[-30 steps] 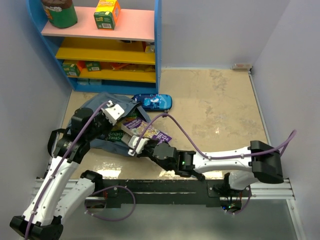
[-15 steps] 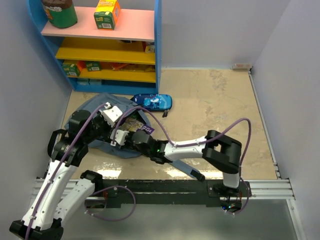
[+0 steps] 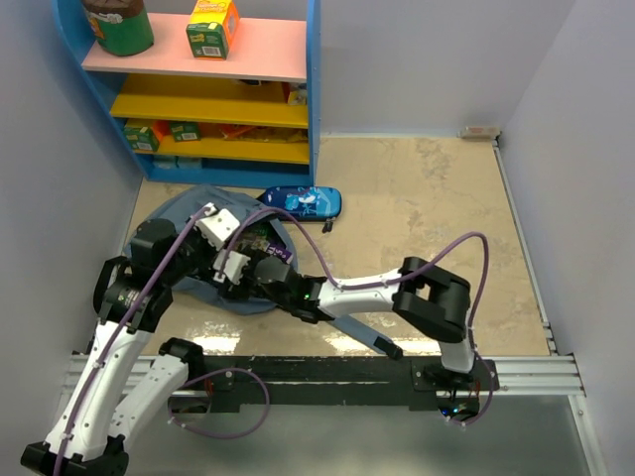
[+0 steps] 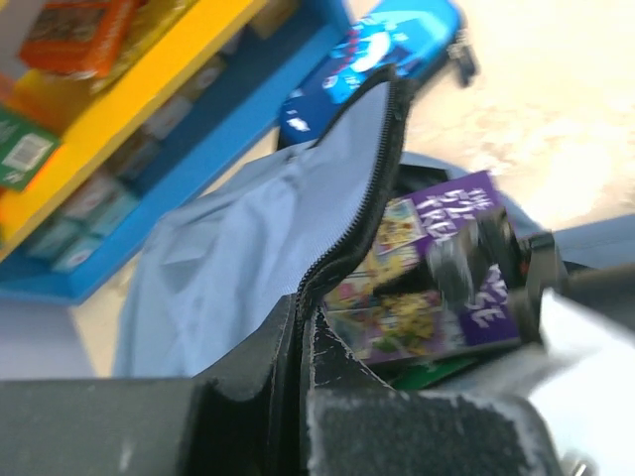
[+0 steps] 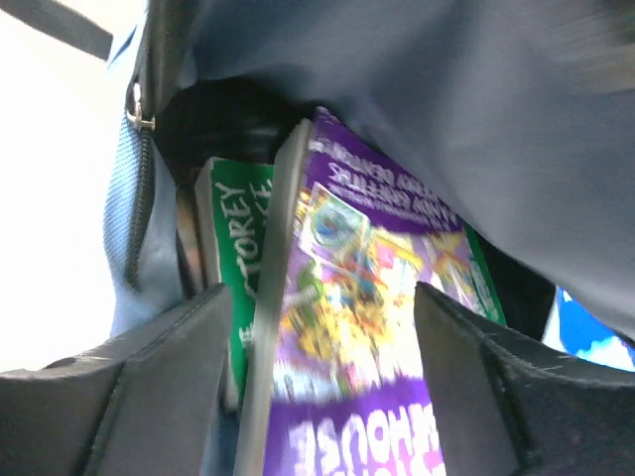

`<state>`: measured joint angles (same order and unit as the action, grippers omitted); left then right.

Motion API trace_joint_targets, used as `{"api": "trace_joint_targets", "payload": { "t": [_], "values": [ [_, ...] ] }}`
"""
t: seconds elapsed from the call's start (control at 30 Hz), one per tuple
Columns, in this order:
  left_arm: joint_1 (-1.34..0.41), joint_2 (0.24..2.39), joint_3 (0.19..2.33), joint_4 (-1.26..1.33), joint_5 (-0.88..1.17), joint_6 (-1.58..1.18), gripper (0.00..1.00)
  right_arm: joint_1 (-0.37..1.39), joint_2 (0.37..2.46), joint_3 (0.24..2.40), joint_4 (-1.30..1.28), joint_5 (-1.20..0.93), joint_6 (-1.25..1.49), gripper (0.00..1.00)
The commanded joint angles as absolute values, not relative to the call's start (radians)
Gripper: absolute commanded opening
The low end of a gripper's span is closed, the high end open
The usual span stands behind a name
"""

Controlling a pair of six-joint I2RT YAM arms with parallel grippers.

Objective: Pack the student bag
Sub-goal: Place the book in the student bag.

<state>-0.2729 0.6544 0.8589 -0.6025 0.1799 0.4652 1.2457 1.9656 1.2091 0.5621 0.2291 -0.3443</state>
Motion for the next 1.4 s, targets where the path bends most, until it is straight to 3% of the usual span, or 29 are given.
{"api": "trace_joint_targets", "payload": {
  "t": [0.0,0.1,0.2,0.23,0.3,0.47,1.03,1.37],
  "values": [
    [-0.299,0.646,0.877,-0.532,0.288,0.429,0.00,1.233,1.772,1.128,0.629,0.313,-0.138,0.79],
    [-0.299,0.650,0.879,-0.535,0.281,0.434,0.00,1.197,1.639,0.956,0.656,0.357,-0.013,0.76],
    [-0.299,0.655,0.881,-0.534,0.279,0.437,0.00,1.143,1.545,0.866,0.635,0.402,0.116,0.46],
    [-0.299,0.657,0.884,-0.534,0.281,0.437,0.00,1.131,1.534,0.855,0.615,0.416,0.168,0.22],
    [-0.299,0.661,0.890,-0.532,0.282,0.436,0.00,1.091,1.531,0.816,0.578,0.414,0.211,0.00],
    [-0.299,0.667,0.899,-0.535,0.288,0.430,0.00,1.017,1.593,0.793,0.543,0.388,0.328,0.00],
    [-0.301,0.681,0.922,-0.529,0.307,0.428,0.00,1.009,1.908,1.075,0.532,0.181,0.393,0.00],
    [-0.301,0.675,0.922,-0.537,0.304,0.439,0.00,1.011,1.925,1.146,0.548,0.127,0.423,0.00]
  ]
}}
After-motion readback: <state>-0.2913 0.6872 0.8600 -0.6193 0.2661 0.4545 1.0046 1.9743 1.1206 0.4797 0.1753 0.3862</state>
